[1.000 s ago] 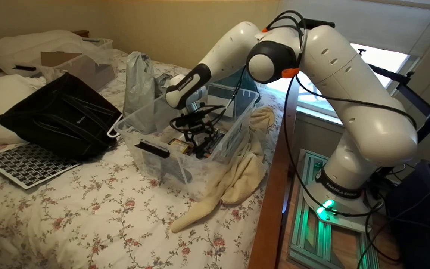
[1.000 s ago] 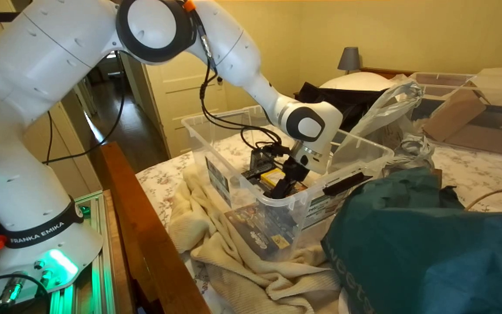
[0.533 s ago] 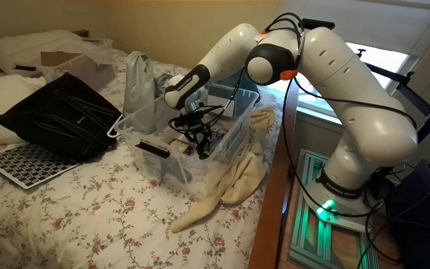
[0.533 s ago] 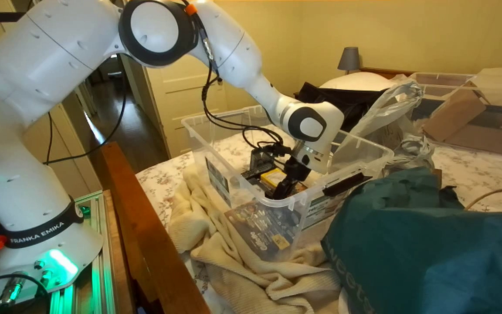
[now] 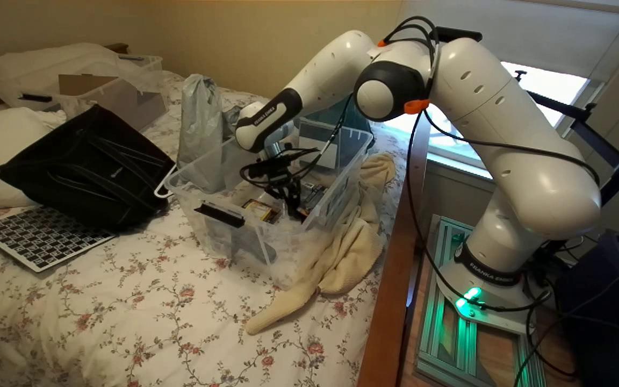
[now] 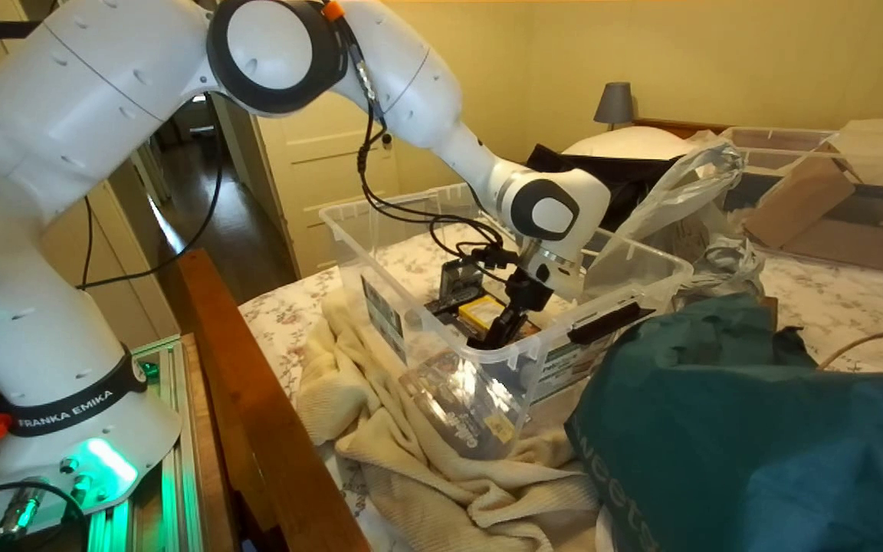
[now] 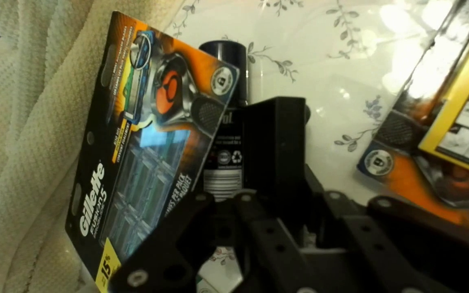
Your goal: Remove the black remote from the storage dish
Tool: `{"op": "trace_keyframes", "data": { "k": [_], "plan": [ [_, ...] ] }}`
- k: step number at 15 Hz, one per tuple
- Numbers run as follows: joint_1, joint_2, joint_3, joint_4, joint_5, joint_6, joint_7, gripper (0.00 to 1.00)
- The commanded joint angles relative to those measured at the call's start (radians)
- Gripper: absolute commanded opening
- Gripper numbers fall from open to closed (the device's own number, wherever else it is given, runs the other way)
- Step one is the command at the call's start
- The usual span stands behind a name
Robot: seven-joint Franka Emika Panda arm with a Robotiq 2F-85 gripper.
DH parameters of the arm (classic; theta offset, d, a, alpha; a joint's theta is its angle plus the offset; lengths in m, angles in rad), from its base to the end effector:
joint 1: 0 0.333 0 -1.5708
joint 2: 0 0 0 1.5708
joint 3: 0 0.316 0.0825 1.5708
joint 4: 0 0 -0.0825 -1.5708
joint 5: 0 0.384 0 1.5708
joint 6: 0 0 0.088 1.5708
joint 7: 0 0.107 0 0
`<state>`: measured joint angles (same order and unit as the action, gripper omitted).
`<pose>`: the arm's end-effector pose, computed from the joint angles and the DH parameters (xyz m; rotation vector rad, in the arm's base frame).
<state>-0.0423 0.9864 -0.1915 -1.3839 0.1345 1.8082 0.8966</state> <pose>0.6446 -0.1246 0.0907 2.3609 -1.5452 -0.7148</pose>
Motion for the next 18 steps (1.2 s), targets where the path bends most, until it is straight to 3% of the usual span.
{"op": "trace_keyframes", "data": {
  "k": [1,6,18],
  "plan": [
    [-0.008,-0.047,0.004,-0.048,0.01,0.046,0.014,0.03],
    [0.009,-0.16,-0.005,-0.176,0.008,0.217,0.027,0.03],
    [0.132,-0.586,-0.09,-0.683,-0.087,0.867,0.185,0.03]
  ]
}}
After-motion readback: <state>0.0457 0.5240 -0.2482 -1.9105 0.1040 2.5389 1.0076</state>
